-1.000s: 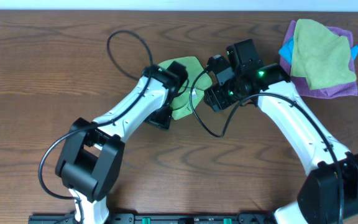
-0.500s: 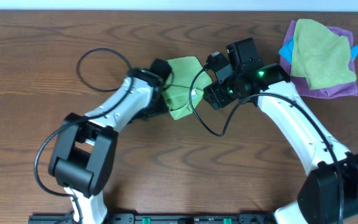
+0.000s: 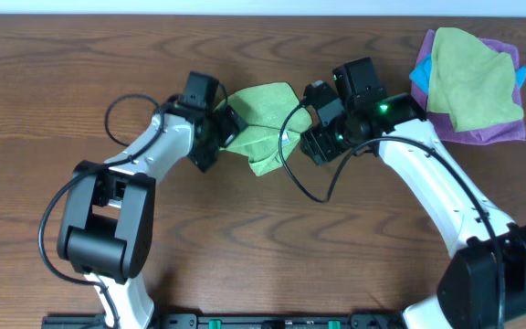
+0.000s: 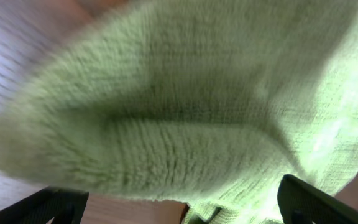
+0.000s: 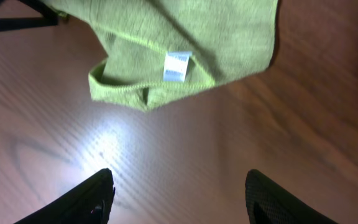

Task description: Fold the cloth

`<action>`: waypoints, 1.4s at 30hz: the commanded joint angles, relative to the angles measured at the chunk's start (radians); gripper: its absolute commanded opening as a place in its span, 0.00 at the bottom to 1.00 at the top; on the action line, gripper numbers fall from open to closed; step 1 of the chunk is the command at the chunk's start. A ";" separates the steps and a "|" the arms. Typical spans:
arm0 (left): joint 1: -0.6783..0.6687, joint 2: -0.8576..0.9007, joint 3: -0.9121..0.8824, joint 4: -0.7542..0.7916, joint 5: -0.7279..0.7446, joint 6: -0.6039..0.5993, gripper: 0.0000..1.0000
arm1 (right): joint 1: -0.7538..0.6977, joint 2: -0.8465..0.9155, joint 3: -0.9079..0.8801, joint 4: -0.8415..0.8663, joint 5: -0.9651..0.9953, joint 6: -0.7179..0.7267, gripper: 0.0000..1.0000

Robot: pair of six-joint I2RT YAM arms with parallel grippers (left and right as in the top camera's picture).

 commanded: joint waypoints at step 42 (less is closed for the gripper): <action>0.077 -0.338 -0.819 0.861 -0.125 -0.581 0.55 | -0.003 -0.002 -0.003 -0.024 -0.012 0.004 0.67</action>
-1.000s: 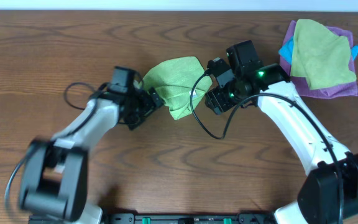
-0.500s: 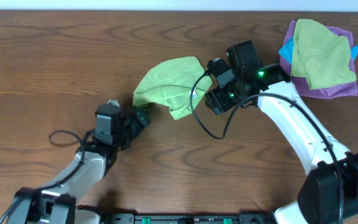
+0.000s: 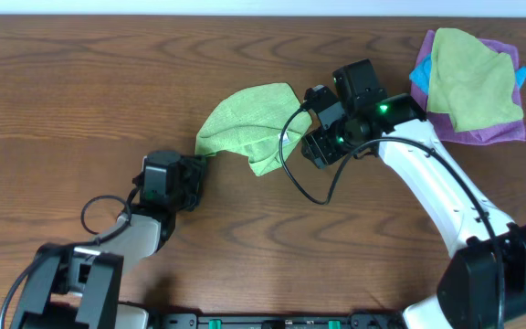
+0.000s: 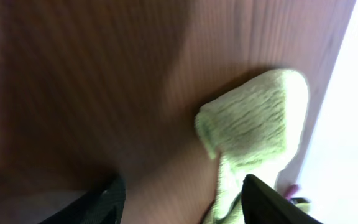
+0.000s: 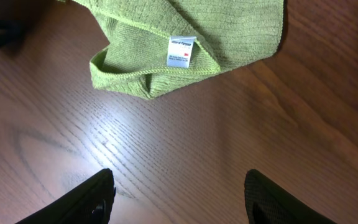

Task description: Fold the cloth

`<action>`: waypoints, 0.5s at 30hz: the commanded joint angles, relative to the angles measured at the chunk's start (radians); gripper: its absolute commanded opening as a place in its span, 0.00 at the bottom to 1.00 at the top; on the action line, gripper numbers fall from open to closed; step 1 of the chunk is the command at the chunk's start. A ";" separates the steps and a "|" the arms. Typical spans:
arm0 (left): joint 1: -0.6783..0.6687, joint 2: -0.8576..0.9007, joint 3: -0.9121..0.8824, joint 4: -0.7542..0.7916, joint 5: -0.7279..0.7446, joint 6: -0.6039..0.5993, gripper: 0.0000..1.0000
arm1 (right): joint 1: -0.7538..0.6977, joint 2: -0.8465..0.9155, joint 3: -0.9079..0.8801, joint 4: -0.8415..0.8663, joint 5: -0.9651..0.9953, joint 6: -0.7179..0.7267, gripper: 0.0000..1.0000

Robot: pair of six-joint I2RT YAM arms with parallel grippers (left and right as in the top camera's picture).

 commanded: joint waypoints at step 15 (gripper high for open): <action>0.001 0.208 0.022 0.117 0.014 -0.149 0.30 | -0.003 -0.002 0.000 0.003 -0.010 0.004 0.68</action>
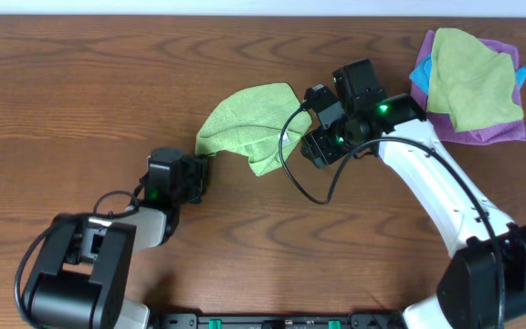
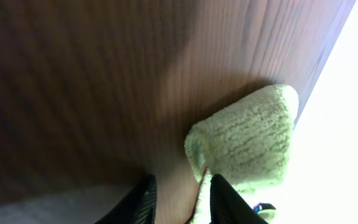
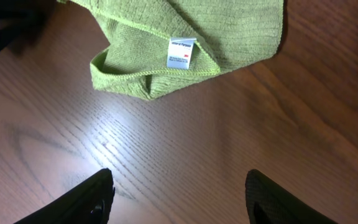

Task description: Fold the cloth

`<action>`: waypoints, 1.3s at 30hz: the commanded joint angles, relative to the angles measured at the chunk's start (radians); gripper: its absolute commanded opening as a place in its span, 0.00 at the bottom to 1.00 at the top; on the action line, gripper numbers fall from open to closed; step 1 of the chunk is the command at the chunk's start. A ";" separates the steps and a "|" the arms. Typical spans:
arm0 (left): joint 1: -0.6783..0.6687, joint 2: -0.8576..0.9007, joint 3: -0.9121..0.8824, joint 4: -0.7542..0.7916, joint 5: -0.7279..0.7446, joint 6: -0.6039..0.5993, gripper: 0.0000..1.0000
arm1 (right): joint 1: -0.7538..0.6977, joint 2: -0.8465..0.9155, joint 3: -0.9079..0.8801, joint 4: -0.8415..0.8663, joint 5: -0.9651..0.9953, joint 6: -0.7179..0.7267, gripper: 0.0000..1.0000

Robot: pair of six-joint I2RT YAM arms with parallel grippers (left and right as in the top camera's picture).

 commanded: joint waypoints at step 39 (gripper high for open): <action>0.003 0.185 0.099 -0.277 -0.031 0.052 0.22 | -0.003 -0.002 0.000 -0.004 0.000 0.004 0.68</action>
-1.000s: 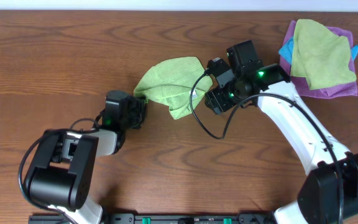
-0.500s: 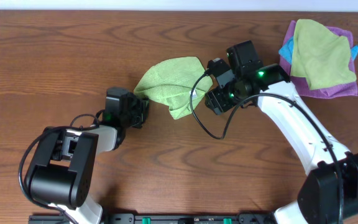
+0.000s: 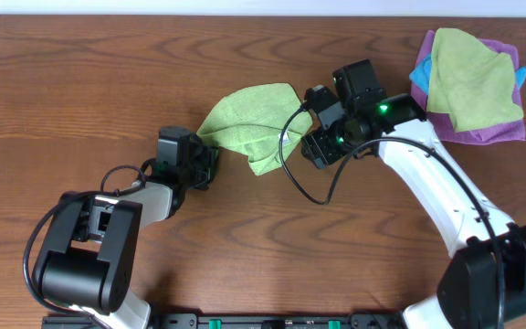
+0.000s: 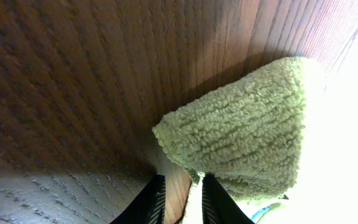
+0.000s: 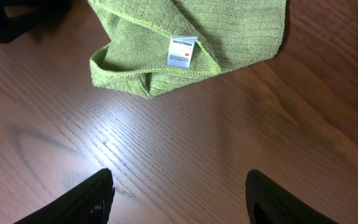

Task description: Fold the cloth

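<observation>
The green cloth (image 3: 249, 114) lies crumpled on the wooden table (image 3: 80, 82), its lower tip folded under and a white label (image 5: 182, 51) showing. My left gripper (image 3: 205, 163) lies low at the cloth's left corner. In the left wrist view its fingers (image 4: 157, 199) stand nearly together, with the fuzzy corner (image 4: 241, 124) at their tips (image 4: 180, 180). My right gripper (image 3: 310, 128) hovers open just right of the cloth, with bare wood between its fingers (image 5: 179, 186) and the cloth (image 5: 191, 25) ahead of it.
A pile of cloths (image 3: 473, 82), green on top of purple and blue, sits at the table's far right corner. The right arm's black cable (image 3: 286, 155) loops beside the green cloth's lower tip.
My left gripper has moved up and to the right, onto the cloth's left corner, and its fingers have drawn closer together. The right gripper and the cloth lie as before.
At first my left gripper was up at the cloth's left side, with the cloth filling its view. Then it sat open, low on the table below the left corner. Its fingers then narrowed, and now it is at that corner. The right gripper stayed open throughout.
</observation>
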`<action>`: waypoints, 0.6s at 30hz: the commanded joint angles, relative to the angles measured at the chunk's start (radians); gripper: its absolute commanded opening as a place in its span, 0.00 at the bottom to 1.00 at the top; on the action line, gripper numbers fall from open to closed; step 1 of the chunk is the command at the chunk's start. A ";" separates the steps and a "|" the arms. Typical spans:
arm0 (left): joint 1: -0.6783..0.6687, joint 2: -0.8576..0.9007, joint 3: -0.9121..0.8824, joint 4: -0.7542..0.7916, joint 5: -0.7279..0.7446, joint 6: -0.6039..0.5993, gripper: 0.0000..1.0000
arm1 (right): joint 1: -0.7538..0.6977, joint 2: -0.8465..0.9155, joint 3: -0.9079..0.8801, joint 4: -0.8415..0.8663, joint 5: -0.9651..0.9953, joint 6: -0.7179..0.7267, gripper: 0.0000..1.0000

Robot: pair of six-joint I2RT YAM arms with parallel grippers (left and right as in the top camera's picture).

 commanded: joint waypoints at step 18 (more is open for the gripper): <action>0.006 0.090 -0.077 -0.142 -0.208 0.019 0.20 | -0.003 -0.002 0.000 0.006 0.003 0.004 0.69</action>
